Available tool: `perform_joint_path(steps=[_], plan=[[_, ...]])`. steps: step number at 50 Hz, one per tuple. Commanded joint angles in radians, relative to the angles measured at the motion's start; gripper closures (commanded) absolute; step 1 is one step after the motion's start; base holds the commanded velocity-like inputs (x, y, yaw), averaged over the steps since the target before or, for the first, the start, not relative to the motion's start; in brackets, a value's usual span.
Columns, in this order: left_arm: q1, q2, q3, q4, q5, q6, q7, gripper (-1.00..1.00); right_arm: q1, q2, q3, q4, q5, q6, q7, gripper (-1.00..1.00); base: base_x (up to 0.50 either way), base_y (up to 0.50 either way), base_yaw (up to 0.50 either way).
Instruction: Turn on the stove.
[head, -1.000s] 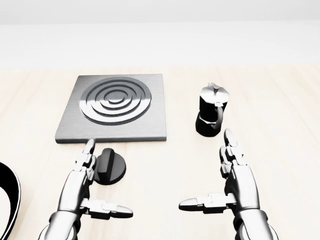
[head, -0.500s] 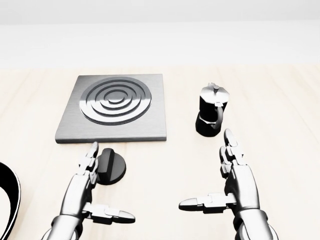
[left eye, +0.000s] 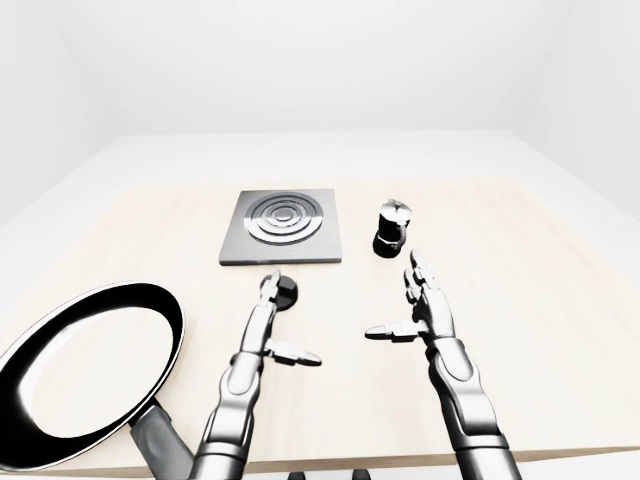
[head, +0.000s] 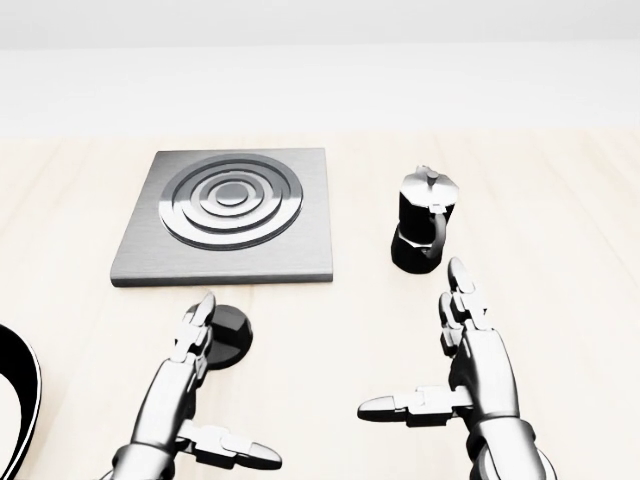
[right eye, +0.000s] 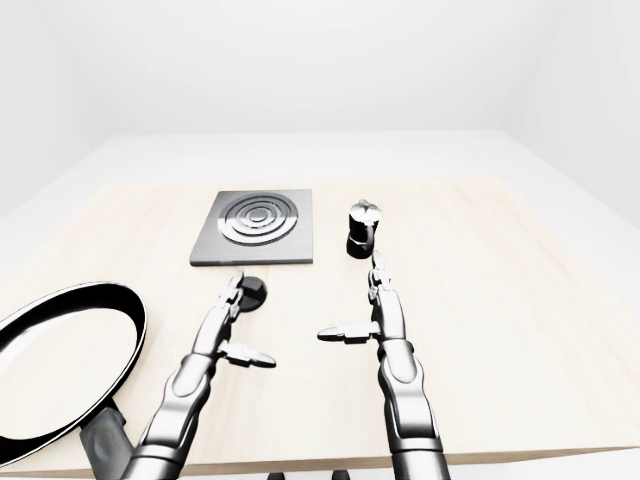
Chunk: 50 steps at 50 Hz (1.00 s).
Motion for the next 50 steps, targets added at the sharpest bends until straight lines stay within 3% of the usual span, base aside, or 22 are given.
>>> perform_joint_path(steps=[1,15,22,28,42,43,44,45,46,47,50], plan=[[0.047,-0.023,-0.117,-0.066,0.117,0.0,-0.051,-1.0,0.001,0.0,0.001,-0.001,0.002,0.005,0.002,-1.0,0.0,0.0,0.0],[0.06,-0.029,-0.101,-0.108,0.12,0.0,-0.057,-1.0,0.0,0.0,0.0,0.0,0.002,0.006,0.001,-1.0,0.0,0.0,0.0],[0.086,-0.026,-0.075,-0.259,0.098,0.0,-0.014,-1.0,0.003,0.0,0.002,-0.01,0.001,0.012,0.001,-1.0,0.0,0.0,0.0],[0.097,-0.02,-0.027,-0.394,0.044,0.0,0.04,-1.0,-0.003,-0.001,-0.001,0.013,0.002,-0.004,0.003,-1.0,0.0,0.0,0.0],[0.161,-0.015,-0.004,-0.613,0.024,0.0,0.097,-1.0,0.0,-0.001,-0.001,0.008,0.002,-0.003,0.003,-1.0,0.0,0.0,0.0],[0.164,-0.015,-0.002,-0.622,0.018,0.0,0.097,-1.0,-0.002,-0.001,-0.002,0.014,0.002,-0.006,0.003,-1.0,0.0,0.0,0.0],[0.165,-0.014,0.0,-0.628,0.017,0.0,0.098,-1.0,-0.006,0.0,-0.004,0.067,0.001,-0.055,0.005,-1.0,0.0,0.0,0.0],[0.166,-0.014,0.001,-0.632,0.016,0.0,0.098,-1.0,-0.006,0.0,-0.003,0.077,0.001,-0.065,0.005,-1.0,0.0,0.0,0.0],[0.168,-0.014,0.003,-0.637,0.015,0.0,0.099,-1.0,-0.002,-0.001,0.0,0.03,0.002,-0.022,0.002,-1.0,0.0,0.0,0.0],[0.17,-0.014,0.005,-0.644,0.013,0.0,0.099,-1.0,-0.004,-0.002,-0.001,0.017,0.002,-0.007,0.002,-1.0,0.0,0.0,0.0],[0.174,-0.015,0.009,-0.664,0.005,0.0,0.099,-1.0,-0.004,-0.002,-0.001,0.017,0.001,-0.005,0.002,-1.0,0.0,0.0,0.0]])
